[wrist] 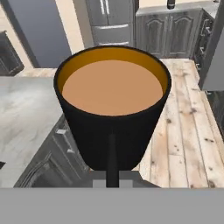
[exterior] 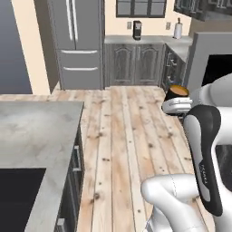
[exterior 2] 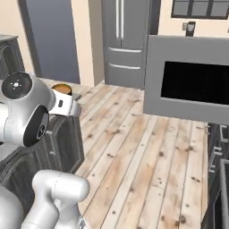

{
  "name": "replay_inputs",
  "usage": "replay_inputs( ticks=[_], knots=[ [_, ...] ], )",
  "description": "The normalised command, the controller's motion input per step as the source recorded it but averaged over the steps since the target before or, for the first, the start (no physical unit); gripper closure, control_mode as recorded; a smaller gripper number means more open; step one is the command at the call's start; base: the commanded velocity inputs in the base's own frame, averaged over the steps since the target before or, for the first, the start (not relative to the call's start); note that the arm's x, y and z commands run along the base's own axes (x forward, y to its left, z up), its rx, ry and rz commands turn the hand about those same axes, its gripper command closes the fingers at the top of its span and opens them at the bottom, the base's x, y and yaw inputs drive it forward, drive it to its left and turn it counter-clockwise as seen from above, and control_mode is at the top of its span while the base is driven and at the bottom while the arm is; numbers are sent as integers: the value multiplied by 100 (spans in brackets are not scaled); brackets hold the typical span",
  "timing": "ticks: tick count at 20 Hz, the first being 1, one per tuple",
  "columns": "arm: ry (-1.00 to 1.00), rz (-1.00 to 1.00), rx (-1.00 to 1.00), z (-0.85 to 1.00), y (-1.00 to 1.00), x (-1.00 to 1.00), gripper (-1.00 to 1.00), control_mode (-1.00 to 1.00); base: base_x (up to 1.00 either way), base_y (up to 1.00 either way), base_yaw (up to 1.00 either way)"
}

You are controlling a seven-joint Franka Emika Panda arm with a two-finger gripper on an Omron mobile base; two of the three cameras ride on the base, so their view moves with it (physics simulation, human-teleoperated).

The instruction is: Pick the cup of tea, navigate to the dining table, and place it on the saucer.

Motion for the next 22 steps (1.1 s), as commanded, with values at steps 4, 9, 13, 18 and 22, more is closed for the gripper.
replay_inputs(
  ticks=[4, 9, 13, 18, 22],
  knots=[
    [0, 0, 0, 0, 0, 0, 100, 100, 35, -1, 69],
    [0, 0, 0, 0, 0, 0, 100, 100, 96, -15, 41],
    [0, 0, 0, 0, 0, 0, 100, 100, 100, -11, 18],
    [0, 0, 0, 0, 0, 0, 100, 100, 100, -29, 6],
    [0, 0, 0, 0, 0, 0, 100, 100, 100, -63, -1]
  ],
)
